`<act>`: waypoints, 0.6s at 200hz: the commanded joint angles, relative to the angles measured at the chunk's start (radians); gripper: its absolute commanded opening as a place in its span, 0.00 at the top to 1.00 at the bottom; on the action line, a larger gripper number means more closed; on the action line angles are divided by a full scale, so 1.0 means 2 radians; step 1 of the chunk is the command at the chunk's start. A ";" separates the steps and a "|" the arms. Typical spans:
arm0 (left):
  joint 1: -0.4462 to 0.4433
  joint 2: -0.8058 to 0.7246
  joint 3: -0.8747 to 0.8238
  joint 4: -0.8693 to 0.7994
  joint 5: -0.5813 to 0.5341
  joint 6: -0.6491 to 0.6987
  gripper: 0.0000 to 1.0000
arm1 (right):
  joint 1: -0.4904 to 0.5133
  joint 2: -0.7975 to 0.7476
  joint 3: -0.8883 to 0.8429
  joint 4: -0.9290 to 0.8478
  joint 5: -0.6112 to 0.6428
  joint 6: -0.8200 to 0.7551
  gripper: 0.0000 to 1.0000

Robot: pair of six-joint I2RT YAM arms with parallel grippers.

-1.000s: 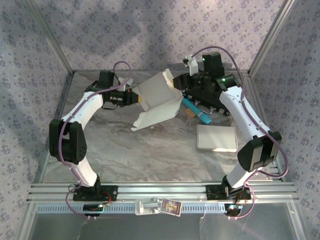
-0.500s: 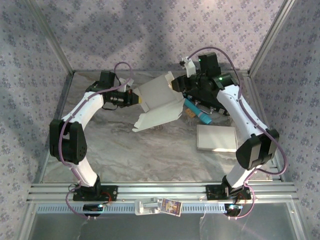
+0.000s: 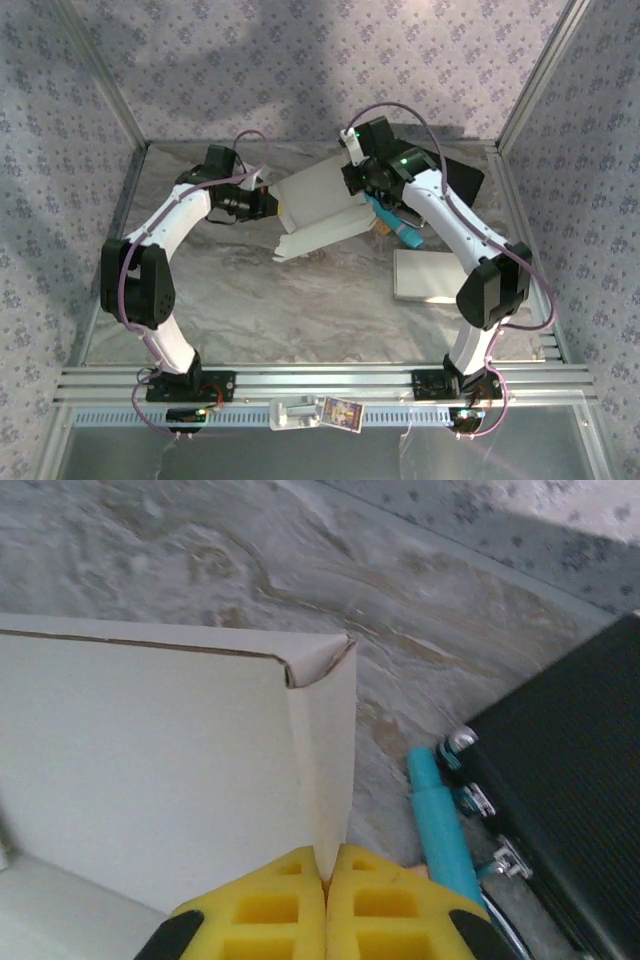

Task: Fold the paper box

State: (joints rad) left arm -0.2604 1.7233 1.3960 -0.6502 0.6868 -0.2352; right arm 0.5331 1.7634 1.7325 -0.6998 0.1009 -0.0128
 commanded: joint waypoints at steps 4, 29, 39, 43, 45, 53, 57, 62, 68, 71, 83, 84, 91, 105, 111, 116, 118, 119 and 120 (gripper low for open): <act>-0.014 -0.011 -0.002 -0.008 0.002 0.022 1.00 | 0.017 0.014 -0.038 -0.002 0.021 0.027 1.00; -0.028 -0.017 -0.021 -0.022 -0.052 0.014 1.00 | 0.033 0.027 -0.062 -0.001 0.050 0.059 1.00; -0.037 -0.023 -0.032 -0.021 -0.079 0.007 1.00 | 0.042 0.029 -0.075 0.004 0.066 0.073 1.00; -0.041 -0.027 -0.038 -0.018 -0.089 0.003 1.00 | 0.044 0.029 -0.079 0.005 0.071 0.078 1.00; -0.043 -0.027 -0.041 -0.017 -0.095 0.001 1.00 | 0.045 0.030 -0.082 0.008 0.073 0.081 1.00; -0.049 -0.035 -0.054 -0.017 -0.116 -0.009 1.00 | 0.048 0.031 -0.093 0.015 0.081 0.093 1.00; -0.052 -0.038 -0.060 0.000 -0.125 -0.014 1.00 | 0.050 0.031 -0.098 0.020 0.080 0.097 1.00; -0.056 -0.042 -0.069 0.005 -0.135 -0.019 1.00 | 0.051 0.032 -0.105 0.025 0.077 0.103 1.00; -0.058 -0.044 -0.077 0.007 -0.148 -0.024 1.00 | 0.051 0.034 -0.115 0.033 0.070 0.109 1.00; -0.059 -0.045 -0.081 0.007 -0.154 -0.025 1.00 | 0.050 0.035 -0.117 0.034 0.068 0.110 1.00; -0.062 -0.048 -0.095 0.007 -0.173 -0.030 1.00 | 0.048 0.044 -0.123 0.037 0.048 0.117 1.00; -0.063 -0.049 -0.095 0.007 -0.176 -0.030 1.00 | 0.047 0.045 -0.123 0.037 0.047 0.117 1.00; -0.065 -0.051 -0.103 0.005 -0.189 -0.031 1.00 | 0.047 0.050 -0.125 0.038 0.040 0.120 1.00; -0.069 -0.059 -0.116 0.006 -0.210 -0.034 1.00 | 0.047 0.058 -0.132 0.045 0.024 0.123 1.00; -0.071 -0.064 -0.124 0.008 -0.218 -0.036 1.00 | 0.047 0.060 -0.136 0.047 0.020 0.126 1.00; -0.073 -0.069 -0.130 0.013 -0.226 -0.037 1.00 | 0.047 0.060 -0.140 0.047 0.016 0.128 1.00; -0.074 -0.072 -0.132 0.015 -0.228 -0.037 1.00 | 0.047 0.061 -0.141 0.047 0.015 0.129 1.00; -0.075 -0.073 -0.134 0.016 -0.229 -0.037 1.00 | 0.047 0.061 -0.142 0.047 0.014 0.130 1.00; -0.075 -0.074 -0.135 0.017 -0.230 -0.037 1.00 | 0.047 0.062 -0.143 0.047 0.013 0.130 1.00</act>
State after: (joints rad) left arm -0.3935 1.6543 1.1641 -0.6647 0.3275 -0.3019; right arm 0.6273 1.8633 1.4807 -0.6090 0.1703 0.2039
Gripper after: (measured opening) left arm 0.044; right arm 0.051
